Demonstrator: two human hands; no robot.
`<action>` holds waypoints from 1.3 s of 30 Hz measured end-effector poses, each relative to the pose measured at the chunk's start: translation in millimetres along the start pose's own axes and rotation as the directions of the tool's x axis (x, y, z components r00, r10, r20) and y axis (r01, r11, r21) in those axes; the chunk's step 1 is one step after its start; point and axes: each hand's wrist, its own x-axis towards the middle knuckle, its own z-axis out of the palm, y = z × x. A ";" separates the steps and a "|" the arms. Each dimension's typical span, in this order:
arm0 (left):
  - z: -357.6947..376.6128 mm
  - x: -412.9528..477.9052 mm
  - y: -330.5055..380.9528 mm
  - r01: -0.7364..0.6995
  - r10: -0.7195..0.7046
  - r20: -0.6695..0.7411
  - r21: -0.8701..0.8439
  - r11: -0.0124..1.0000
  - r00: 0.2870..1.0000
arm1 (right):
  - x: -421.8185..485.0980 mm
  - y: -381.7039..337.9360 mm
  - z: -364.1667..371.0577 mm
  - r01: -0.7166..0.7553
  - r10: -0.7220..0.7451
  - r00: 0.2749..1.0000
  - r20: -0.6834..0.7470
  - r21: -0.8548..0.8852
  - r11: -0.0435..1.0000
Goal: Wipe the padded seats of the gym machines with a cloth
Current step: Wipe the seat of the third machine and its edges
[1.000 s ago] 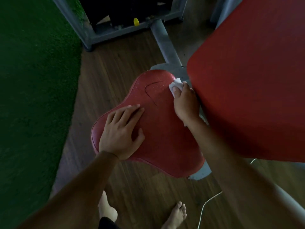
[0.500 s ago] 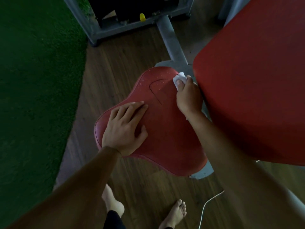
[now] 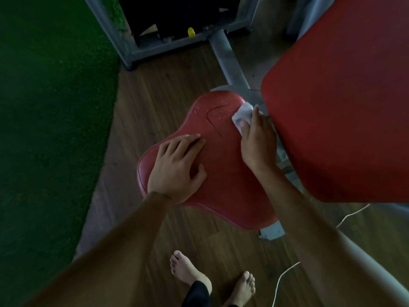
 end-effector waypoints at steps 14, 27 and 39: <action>2.0 -40.1 -27.3 -0.048 0.050 -0.076 0.024 0.999 0.996 | -50.2 17.6 -12.5 0.626 -0.637 0.755 0.155 0.117 0.771; 5.4 -40.6 -31.0 -0.068 0.070 -0.156 0.017 0.998 0.985 | 42.3 -37.1 11.9 0.689 -0.696 0.697 0.175 0.107 0.717; 1.8 -37.6 -33.0 -0.086 0.086 -0.146 0.009 0.996 0.986 | -22.8 -10.5 7.5 0.616 -0.637 0.763 0.111 0.174 0.768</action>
